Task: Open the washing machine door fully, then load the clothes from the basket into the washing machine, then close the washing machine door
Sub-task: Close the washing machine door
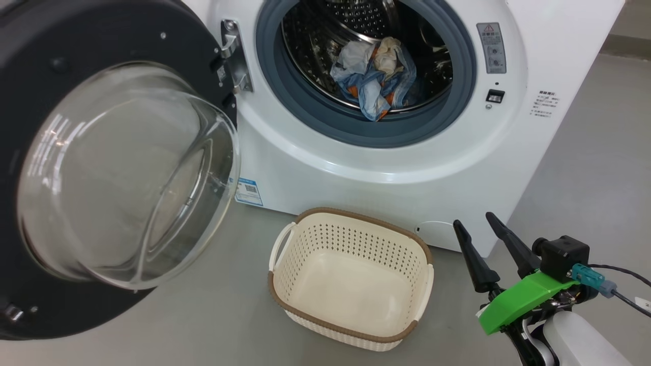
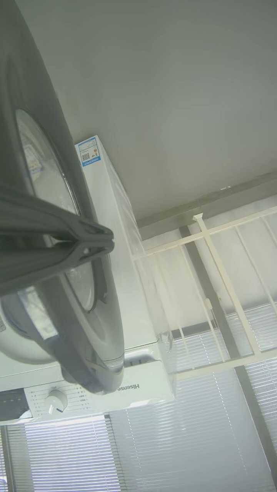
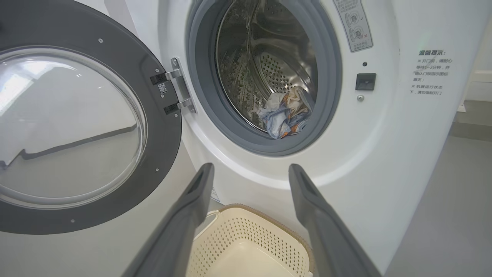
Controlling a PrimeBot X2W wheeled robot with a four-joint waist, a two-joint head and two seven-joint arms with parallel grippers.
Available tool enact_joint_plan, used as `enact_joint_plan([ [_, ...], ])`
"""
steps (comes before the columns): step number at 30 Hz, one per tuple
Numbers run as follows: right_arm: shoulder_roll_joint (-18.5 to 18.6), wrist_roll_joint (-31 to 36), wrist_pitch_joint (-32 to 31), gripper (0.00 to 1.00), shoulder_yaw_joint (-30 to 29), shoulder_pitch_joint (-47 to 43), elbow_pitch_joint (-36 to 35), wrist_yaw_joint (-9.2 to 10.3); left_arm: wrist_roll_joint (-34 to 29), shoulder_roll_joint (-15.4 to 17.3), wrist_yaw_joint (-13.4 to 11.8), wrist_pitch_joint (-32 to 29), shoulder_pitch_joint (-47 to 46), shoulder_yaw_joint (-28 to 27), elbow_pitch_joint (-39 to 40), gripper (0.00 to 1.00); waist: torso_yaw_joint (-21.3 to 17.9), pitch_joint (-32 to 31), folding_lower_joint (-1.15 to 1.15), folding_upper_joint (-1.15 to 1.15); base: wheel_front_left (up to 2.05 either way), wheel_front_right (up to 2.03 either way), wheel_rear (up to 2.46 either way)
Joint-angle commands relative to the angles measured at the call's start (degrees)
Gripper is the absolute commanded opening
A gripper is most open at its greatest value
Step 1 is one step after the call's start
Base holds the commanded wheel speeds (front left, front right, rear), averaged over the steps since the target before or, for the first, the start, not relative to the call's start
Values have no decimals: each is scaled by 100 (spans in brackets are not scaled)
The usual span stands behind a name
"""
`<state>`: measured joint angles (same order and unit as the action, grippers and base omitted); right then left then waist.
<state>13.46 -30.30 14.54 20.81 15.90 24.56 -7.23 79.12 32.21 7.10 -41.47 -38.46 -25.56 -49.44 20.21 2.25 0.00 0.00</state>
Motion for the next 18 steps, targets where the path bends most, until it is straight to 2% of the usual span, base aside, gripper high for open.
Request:
enact_joint_plan([
  [1,0,-50,46,100,42,-4,-106,-25,85,238,37,-311,27,40,301,0,39,-58,0,0,0,0,0],
  [5,-64,-53,46,100,2,-67,-94,-25,201,188,-14,-975,203,215,709,0,87,-152,0,0,0,0,0],
  [9,-128,-58,46,100,-36,-107,-97,-25,337,55,-265,-1577,460,375,1305,0,120,-223,0,0,0,0,0],
  [14,-203,-54,46,100,-90,-163,-111,-25,574,-240,-753,-2108,793,497,2315,0,126,-298,0,0,0,0,0],
  [16,-247,-57,46,100,-121,-194,-119,-25,653,-454,-1055,-2303,1036,608,3034,0,98,-344,0,0,0,0,0],
  [18,-281,-59,46,100,-140,-209,-131,-25,666,-524,-1217,-2441,1231,690,3451,0,50,-374,0,0,0,0,0],
])
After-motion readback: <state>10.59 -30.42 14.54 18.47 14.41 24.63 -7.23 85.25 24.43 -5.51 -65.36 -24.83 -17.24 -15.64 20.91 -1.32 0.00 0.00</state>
